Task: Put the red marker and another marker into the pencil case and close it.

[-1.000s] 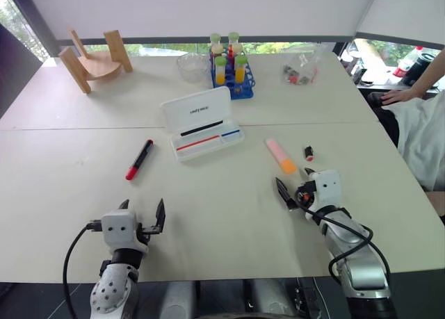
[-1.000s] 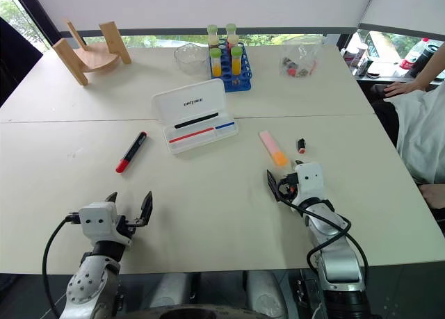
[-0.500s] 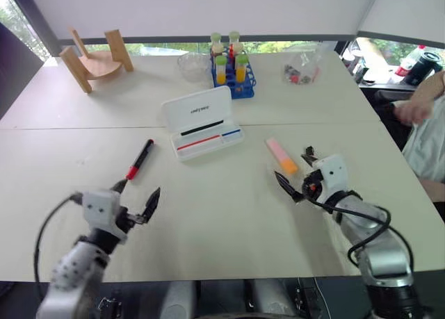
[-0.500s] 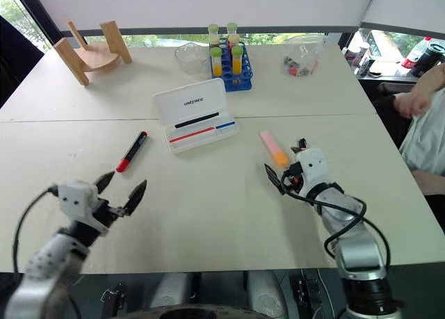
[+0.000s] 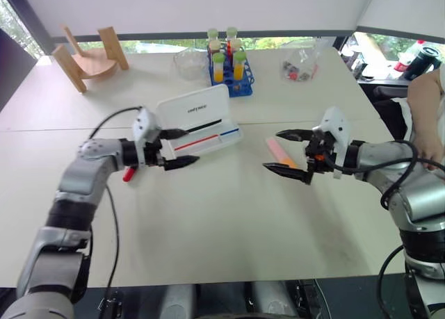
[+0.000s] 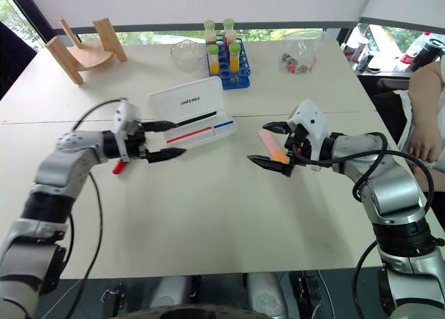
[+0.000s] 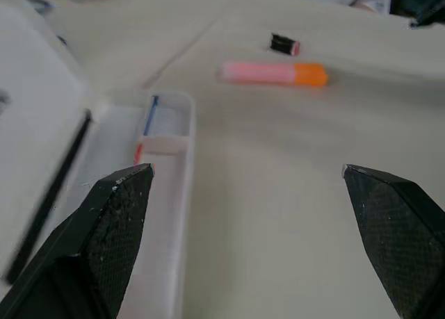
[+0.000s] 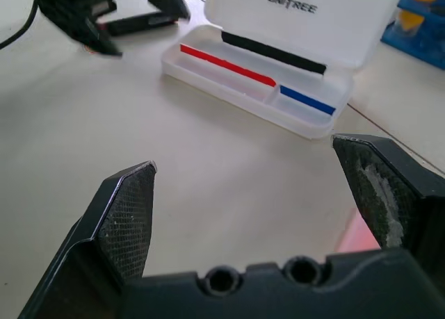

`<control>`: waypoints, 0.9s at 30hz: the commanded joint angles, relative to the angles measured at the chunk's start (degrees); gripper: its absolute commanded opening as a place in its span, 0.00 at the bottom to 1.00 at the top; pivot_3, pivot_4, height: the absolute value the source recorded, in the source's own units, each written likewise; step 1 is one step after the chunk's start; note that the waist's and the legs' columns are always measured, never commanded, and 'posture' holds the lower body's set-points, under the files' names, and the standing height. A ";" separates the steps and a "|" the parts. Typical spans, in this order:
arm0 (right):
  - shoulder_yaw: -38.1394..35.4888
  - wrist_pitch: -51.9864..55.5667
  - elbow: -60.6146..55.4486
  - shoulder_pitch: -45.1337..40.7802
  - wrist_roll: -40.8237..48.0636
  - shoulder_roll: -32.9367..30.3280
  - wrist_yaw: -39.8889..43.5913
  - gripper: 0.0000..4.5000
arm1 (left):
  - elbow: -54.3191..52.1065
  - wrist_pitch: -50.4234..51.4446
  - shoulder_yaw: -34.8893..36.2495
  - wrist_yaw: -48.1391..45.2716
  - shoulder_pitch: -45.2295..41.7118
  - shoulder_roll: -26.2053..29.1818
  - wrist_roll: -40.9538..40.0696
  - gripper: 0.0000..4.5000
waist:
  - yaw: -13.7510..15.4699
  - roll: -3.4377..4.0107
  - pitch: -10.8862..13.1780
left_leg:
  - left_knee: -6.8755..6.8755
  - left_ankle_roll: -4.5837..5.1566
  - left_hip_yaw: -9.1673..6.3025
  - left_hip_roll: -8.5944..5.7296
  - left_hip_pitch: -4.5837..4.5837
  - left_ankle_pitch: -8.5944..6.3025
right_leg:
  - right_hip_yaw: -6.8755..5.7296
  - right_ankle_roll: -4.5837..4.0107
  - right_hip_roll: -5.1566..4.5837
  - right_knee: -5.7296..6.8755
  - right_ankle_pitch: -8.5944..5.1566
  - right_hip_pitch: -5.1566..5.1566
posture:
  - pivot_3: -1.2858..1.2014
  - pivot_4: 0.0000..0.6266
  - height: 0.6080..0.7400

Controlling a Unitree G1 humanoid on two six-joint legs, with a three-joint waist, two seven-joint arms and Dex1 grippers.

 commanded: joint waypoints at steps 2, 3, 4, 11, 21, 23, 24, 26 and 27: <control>-1.01 -0.03 -1.85 0.16 0.57 -0.33 -1.00 1.00 | 9.44 -6.64 -1.74 -2.11 -4.26 -2.62 5.48 0.99 | 0.23 -0.01 0.02 | 0.10 -0.07 -0.01 0.00 -0.33 0.05 | -0.01 0.00 -0.02 0.13 0.00 -0.37 | 0.52 0.24 1.00; -1.03 -0.06 -2.16 0.40 0.63 -0.37 -1.08 1.00 | 11.30 -7.98 -1.90 -1.97 -4.82 -3.19 6.54 0.99 | 0.36 -0.01 0.02 | 0.11 -0.09 0.01 -0.02 -0.35 0.06 | -0.01 0.00 -0.05 0.15 0.00 -0.38 | 0.52 0.24 1.00; -1.04 0.08 -2.43 0.54 0.81 -0.27 -1.26 1.00 | 14.44 -9.41 -1.71 -0.65 -5.82 -4.23 7.74 0.99 | 0.42 -0.03 0.03 | 0.16 -0.09 0.02 -0.03 -0.34 0.05 | -0.01 0.01 -0.08 0.17 0.01 -0.36 | 0.52 0.24 1.00; -0.81 -0.29 -3.09 0.83 0.49 0.26 -2.76 1.00 | 25.88 -14.76 -0.41 -1.11 -8.03 -6.98 11.04 0.87 | 0.54 -0.04 0.03 | 0.31 -0.09 -0.03 -0.09 -0.28 0.06 | -0.01 0.09 -0.12 0.53 0.05 -0.31 | 0.52 0.24 1.00; 0.24 -2.29 -0.85 -0.90 -0.60 0.75 -3.44 1.00 | 22.15 -14.23 -0.64 -8.19 -5.73 -5.32 11.14 0.00 | 0.37 -0.03 0.03 | 0.29 -0.12 -0.06 -0.08 -0.20 0.09 | 0.00 0.08 -0.07 0.67 0.05 -0.31 | 0.52 0.24 1.00; 0.18 -2.21 -0.66 -1.50 -0.37 0.81 -3.46 1.00 | 16.89 -13.21 -1.16 -11.30 -3.13 -3.33 10.62 0.00 | 0.36 -0.04 0.03 | 0.29 -0.12 -0.06 -0.08 -0.20 0.09 | 0.00 0.08 -0.07 0.68 0.05 -0.31 | 0.52 0.24 1.00; 0.14 -2.25 -0.41 -1.96 -0.34 0.84 -3.50 1.00 | 12.08 -12.53 -1.48 -13.99 -0.51 -1.33 9.74 0.00 | 0.03 -0.03 0.03 | 0.29 -0.12 -0.09 -0.08 -0.21 0.09 | 0.00 0.08 -0.07 0.67 0.05 -0.31 | 0.52 0.24 1.00; 0.10 -2.47 -0.08 -2.33 -0.38 0.78 -3.47 1.00 | 5.15 -11.57 -1.87 -16.98 3.44 1.44 8.73 0.00 | -0.37 -0.01 0.03 | 0.22 -0.13 -0.05 -0.06 -0.18 0.09 | 0.06 0.07 -0.07 0.67 0.04 -0.32 | 0.52 0.24 1.00; 0.26 -2.59 -0.03 -2.39 -0.47 0.74 -3.39 1.00 | 3.07 -11.29 -1.89 -17.51 4.82 2.35 8.58 0.00 | -0.48 -0.01 0.03 | 0.20 -0.13 -0.07 -0.06 -0.19 0.09 | 0.05 0.06 -0.06 0.66 0.04 -0.34 | 0.52 0.24 1.00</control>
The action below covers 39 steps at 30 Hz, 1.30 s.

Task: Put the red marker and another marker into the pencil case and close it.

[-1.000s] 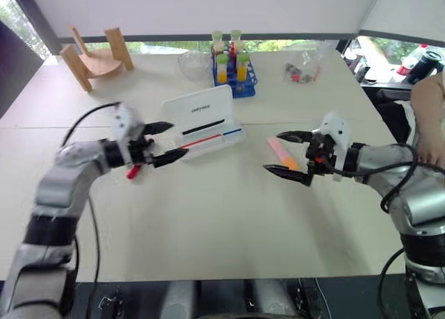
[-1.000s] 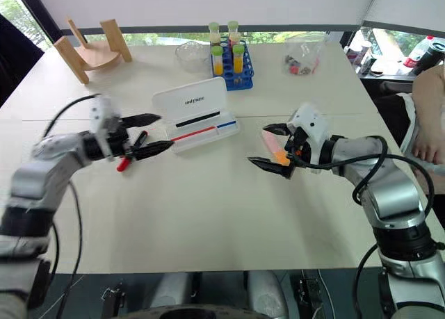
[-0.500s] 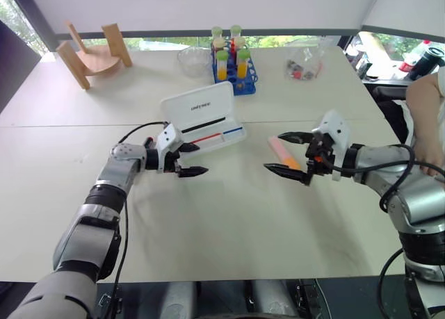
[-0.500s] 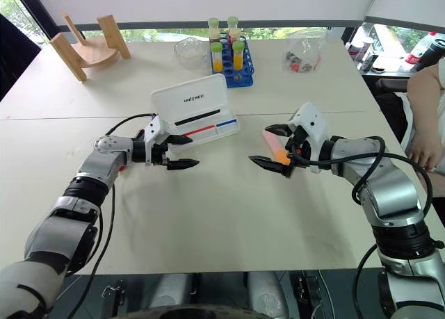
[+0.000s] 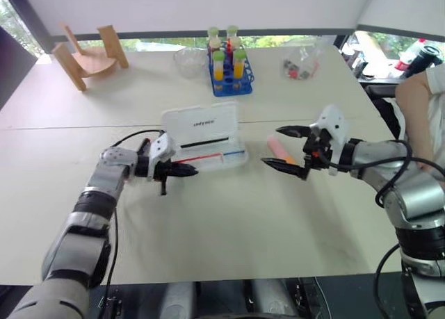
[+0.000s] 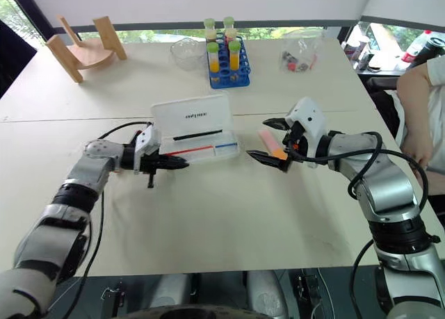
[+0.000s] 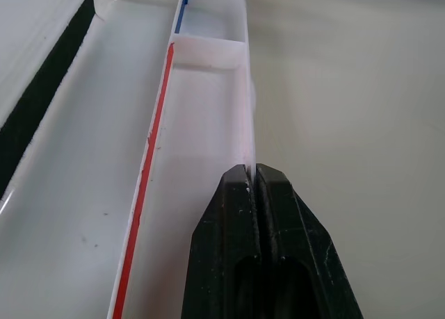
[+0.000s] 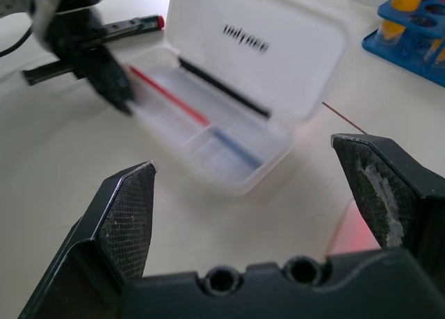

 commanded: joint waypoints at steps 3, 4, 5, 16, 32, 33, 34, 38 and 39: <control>-0.76 -1.44 -0.65 -1.26 0.09 -0.05 0.18 1.00 | -10.03 0.93 -0.67 -4.85 5.91 3.86 -1.24 0.00 | 0.06 0.01 0.00 | 0.02 -0.03 -0.05 0.01 -0.01 0.02 | -0.05 -0.01 -0.01 0.02 -0.01 0.02 | 0.52 0.24 1.00; -0.75 -1.58 -0.54 -1.32 0.05 -0.08 0.25 1.00 | -10.46 0.70 -0.66 -4.79 6.45 4.04 -1.09 0.00 | 0.15 0.01 0.00 | 0.07 -0.04 -0.05 0.00 0.00 0.02 | -0.05 -0.01 -0.02 0.03 0.00 0.06 | 0.52 0.24 1.00; -0.72 -1.61 -0.41 -1.43 0.05 -0.08 0.28 1.00 | -10.48 0.26 -0.62 -4.69 6.88 4.06 -0.90 0.00 | 0.24 0.01 0.00 | 0.10 -0.04 -0.04 -0.01 0.00 0.02 | -0.05 0.00 -0.03 0.03 0.00 0.08 | 0.52 0.24 1.00; 0.90 -2.76 1.18 -2.89 -0.39 0.18 1.07 1.00 | -13.54 1.75 1.04 0.23 8.64 4.03 -1.11 0.19 | 0.80 0.01 0.00 | 0.15 -0.04 -0.03 -0.01 0.01 0.02 | -0.05 0.00 -0.03 0.06 0.01 0.09 | 0.52 0.24 1.00; -0.65 1.53 0.25 -4.61 5.63 -1.98 7.85 1.00 | -49.52 30.44 38.83 35.34 31.79 9.09 -16.68 0.85 | -0.19 0.17 0.10 | 0.07 -0.04 -0.06 0.08 0.09 0.02 | -0.06 -0.01 -0.07 0.07 0.01 0.15 | 0.52 0.24 1.00; -1.52 2.95 -1.83 -4.03 8.22 -3.45 10.27 1.00 | -47.67 30.99 38.15 40.15 31.63 6.41 -14.97 0.85 | -0.03 0.22 0.13 | 0.08 -0.04 -0.05 0.07 0.16 0.02 | -0.05 -0.01 -0.08 0.05 0.01 0.23 | 0.52 0.24 1.00; -2.06 3.34 -3.32 -3.53 9.68 -4.66 12.04 1.00 | -46.31 30.73 36.83 42.37 31.13 4.53 -14.06 0.85 | 0.28 0.22 0.13 | 0.09 -0.04 -0.06 0.04 0.19 0.02 | -0.06 -0.01 -0.10 0.06 0.01 0.26 | 0.52 0.24 1.00; -2.43 5.98 -6.06 -3.91 13.97 -7.67 15.62 1.00 | -38.55 29.69 31.72 47.60 25.57 0.46 -10.65 0.85 | 1.32 0.05 0.13 | 0.14 -0.04 -0.14 0.04 0.23 0.02 | -0.14 -0.01 -0.04 0.04 0.01 0.37 | 0.52 0.24 1.00; -2.19 6.12 -6.45 -4.06 14.37 -8.26 16.45 1.00 | -36.58 29.60 30.68 48.39 24.06 -0.03 -10.08 0.85 | 1.41 0.00 0.15 | 0.20 -0.04 -0.20 0.01 0.24 0.02 | -0.21 -0.01 -0.06 0.04 0.01 0.44 | 0.52 0.24 1.00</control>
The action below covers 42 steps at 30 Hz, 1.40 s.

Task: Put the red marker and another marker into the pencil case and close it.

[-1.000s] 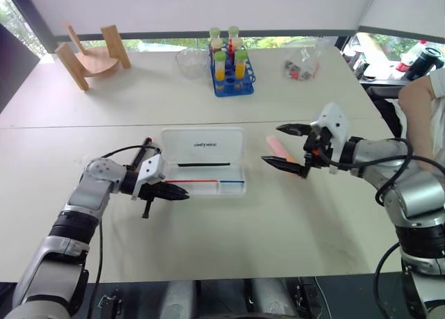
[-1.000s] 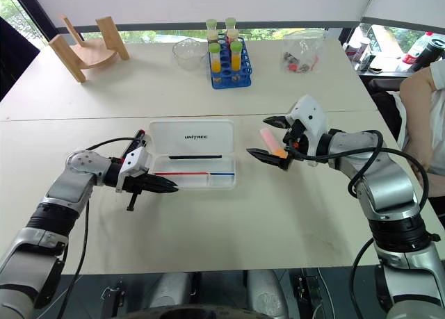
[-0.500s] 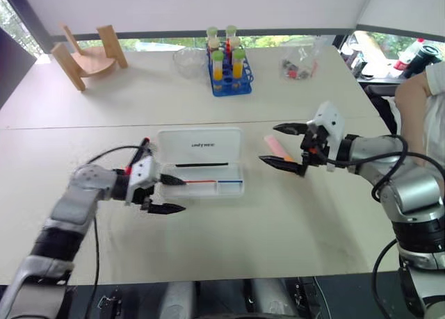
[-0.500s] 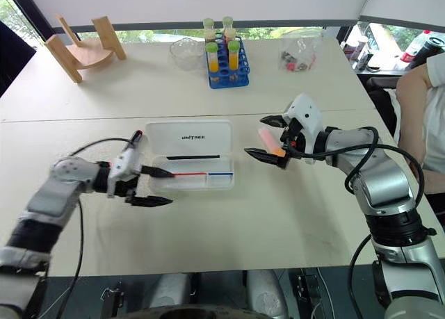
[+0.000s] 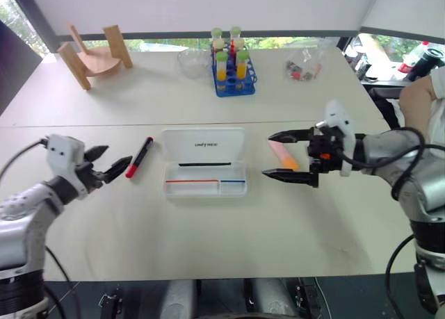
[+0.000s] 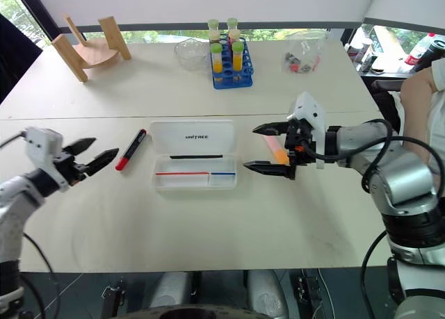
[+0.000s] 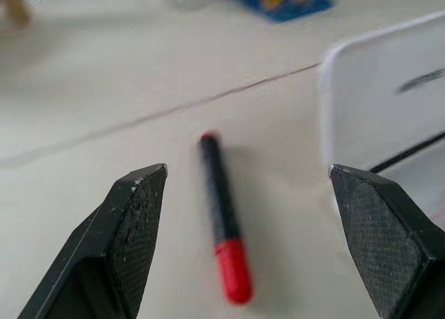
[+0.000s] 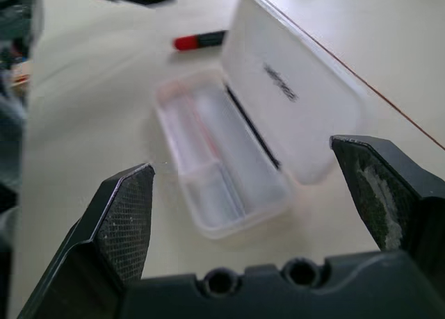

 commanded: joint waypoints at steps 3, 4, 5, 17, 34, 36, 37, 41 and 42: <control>-0.30 0.78 -3.56 -1.21 3.22 -2.65 3.95 1.00 | 9.82 -4.25 -5.24 3.59 -8.31 -1.29 4.42 0.85 | -0.18 -0.08 0.01 | 0.05 -0.01 -0.01 -0.04 0.04 0.00 | -0.03 0.00 -0.03 -0.01 0.01 0.08 | 0.52 0.24 1.00; -0.11 0.82 -3.83 -1.34 3.37 -2.88 4.31 1.00 | 12.19 -4.82 -6.34 3.99 -9.72 -1.69 5.19 0.85 | -0.19 -0.07 0.01 | 0.05 -0.01 -0.01 -0.03 0.05 0.00 | -0.03 0.00 -0.03 -0.01 0.01 0.08 | 0.52 0.24 1.00; 0.06 0.86 -4.17 -1.51 3.50 -3.15 4.71 1.00 | 14.37 -5.08 -7.70 3.88 -10.88 -1.74 6.03 0.85 | -0.20 -0.06 0.00 | 0.03 -0.01 -0.01 -0.03 0.06 0.00 | -0.03 0.00 -0.02 -0.01 0.01 0.08 | 0.52 0.24 1.00; 0.40 1.46 -5.84 -2.98 5.47 -3.99 6.37 1.00 | 23.84 -3.83 -8.90 4.29 -15.32 -0.37 7.72 0.07 | -0.34 -0.05 0.00 | -0.08 -0.04 0.04 -0.03 0.25 0.02 | 0.02 -0.01 -0.03 -0.01 0.01 0.18 | 0.52 0.24 1.00; -0.58 0.65 -5.08 -1.95 4.18 -4.33 2.63 1.00 | -3.28 -8.32 -26.61 -31.51 -23.09 13.98 -1.73 0.07 | -0.30 0.03 0.15 | -0.18 -0.08 0.15 -0.07 0.60 0.04 | 0.08 -0.03 -0.02 -0.16 -0.03 0.55 | 0.52 0.24 1.00; -0.90 0.64 -5.74 -1.11 3.96 -4.62 1.76 1.00 | 1.79 -13.71 -31.87 -33.48 -26.07 11.85 3.45 0.07 | -0.44 0.02 0.16 | -0.19 -0.08 0.14 -0.03 0.59 0.04 | 0.09 -0.03 0.04 -0.13 -0.03 0.50 | 0.52 0.24 1.00; -1.02 0.52 -6.16 -0.52 3.70 -4.81 1.29 1.00 | 4.35 -16.95 -33.87 -34.16 -27.07 10.86 5.97 0.07 | -0.56 0.02 0.16 | -0.20 -0.08 0.15 -0.02 0.57 0.04 | 0.10 -0.04 0.08 -0.11 -0.03 0.43 | 0.52 0.24 1.00; -2.92 1.24 -8.42 2.31 4.42 -5.37 -0.77 1.00 | 14.03 -26.91 -38.88 -35.02 -30.04 6.74 13.03 0.07 | -0.62 0.03 0.16 | -0.30 0.00 0.20 0.02 0.51 0.00 | 0.18 -0.08 0.11 -0.10 -0.06 0.28 | 0.52 0.24 1.00; -3.60 1.63 -9.05 3.03 4.87 -5.47 -1.27 1.00 | 15.86 -28.44 -39.51 -35.18 -30.71 6.06 14.21 0.07 | -0.53 0.03 0.16 | -0.29 0.01 0.20 0.02 0.48 -0.01 | 0.18 -0.08 0.11 -0.10 -0.06 0.24 | 0.52 0.24 1.00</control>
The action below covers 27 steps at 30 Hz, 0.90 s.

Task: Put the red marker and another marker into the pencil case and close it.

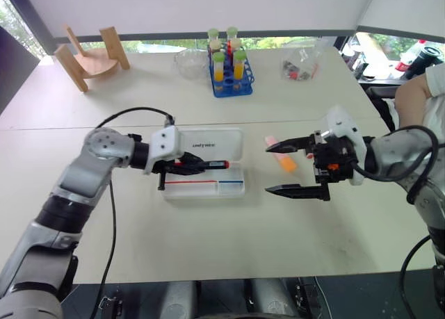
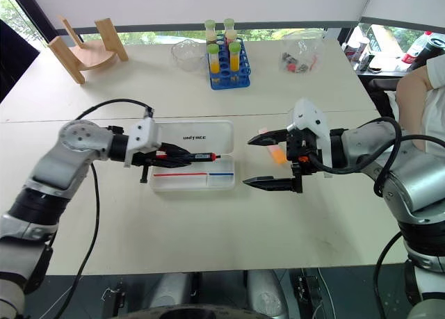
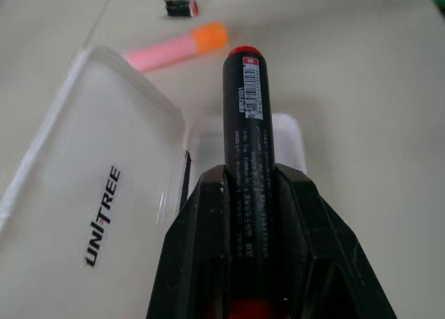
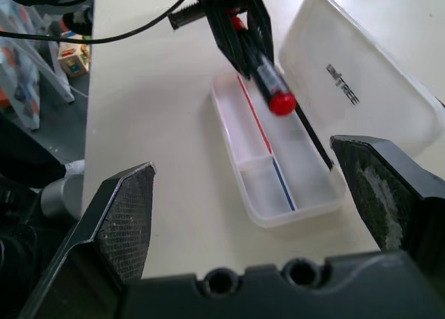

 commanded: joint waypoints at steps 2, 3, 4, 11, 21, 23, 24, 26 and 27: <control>-4.57 0.84 -4.60 2.29 1.92 -1.21 -2.31 1.00 | 7.43 -7.84 -1.84 -0.27 -3.36 -2.83 5.46 0.19 | 0.26 -0.01 0.01 | 0.04 0.01 -0.01 0.01 -0.12 0.00 | -0.01 0.00 -0.02 0.01 0.00 -0.07 | 0.52 0.24 1.00; -4.94 1.06 -5.04 2.78 2.18 -1.23 -2.71 1.00 | 8.47 -8.15 -1.76 -0.05 -3.80 -3.44 5.88 0.30 | 0.32 -0.01 0.01 | 0.08 0.01 -0.01 0.00 -0.19 0.00 | -0.01 0.01 -0.03 0.01 0.01 -0.10 | 0.52 0.24 1.00; -5.20 1.11 -5.43 3.24 2.33 -1.30 -2.98 1.00 | 9.33 -8.52 -1.54 0.28 -4.19 -3.93 6.32 0.39 | 0.34 -0.02 0.01 | 0.11 0.01 -0.01 -0.01 -0.20 0.00 | -0.02 0.01 -0.05 0.03 0.01 -0.10 | 0.52 0.24 1.00; -4.58 0.35 -4.86 3.89 1.90 -0.94 -3.86 1.00 | 6.18 -1.85 2.64 1.11 -3.63 -4.31 2.67 0.98 | 0.09 -0.02 0.01 | 0.14 0.01 -0.03 -0.01 -0.19 0.00 | -0.03 0.03 -0.05 0.05 0.01 -0.08 | 0.52 0.24 1.00; 9.57 3.29 18.98 -6.31 -16.20 10.18 -19.69 1.00 | -24.87 26.33 37.11 1.71 22.09 11.05 -25.57 0.98 | -2.49 -0.06 0.10 | -0.03 0.00 -0.04 0.15 0.09 0.00 | 0.13 -0.01 -0.02 0.12 0.00 -0.02 | 0.52 0.24 1.00; 12.16 3.93 24.14 -8.31 -19.95 12.89 -22.52 1.00 | -28.18 29.14 42.87 2.96 27.17 11.43 -29.51 0.98 | -1.79 0.04 0.17 | -0.01 -0.01 -0.01 0.13 0.07 0.00 | 0.07 -0.02 -0.01 0.14 -0.01 0.00 | 0.52 0.24 1.00; 13.12 3.47 26.16 -8.98 -21.52 13.59 -23.16 1.00 | -29.48 30.34 44.60 3.91 28.68 11.42 -30.97 0.98 | -1.65 0.03 0.17 | -0.01 -0.01 0.02 0.13 0.06 0.00 | 0.06 -0.02 -0.01 0.12 -0.01 -0.02 | 0.52 0.24 1.00; 14.07 2.98 30.81 -10.40 -24.05 15.87 -25.20 1.00 | -31.75 31.65 48.15 5.45 31.75 10.91 -33.57 0.98 | -1.15 0.03 0.19 | 0.00 -0.01 0.01 0.10 0.03 0.00 | 0.05 -0.02 -0.07 0.12 -0.01 -0.01 | 0.52 0.24 1.00; 14.91 2.57 32.35 -10.59 -25.01 16.52 -25.13 1.00 | -32.66 31.45 49.60 6.23 33.23 10.42 -34.08 0.98 | -1.07 0.02 0.18 | 0.03 -0.01 0.02 0.08 0.03 0.00 | 0.06 -0.02 -0.09 0.11 -0.01 0.00 | 0.52 0.24 1.00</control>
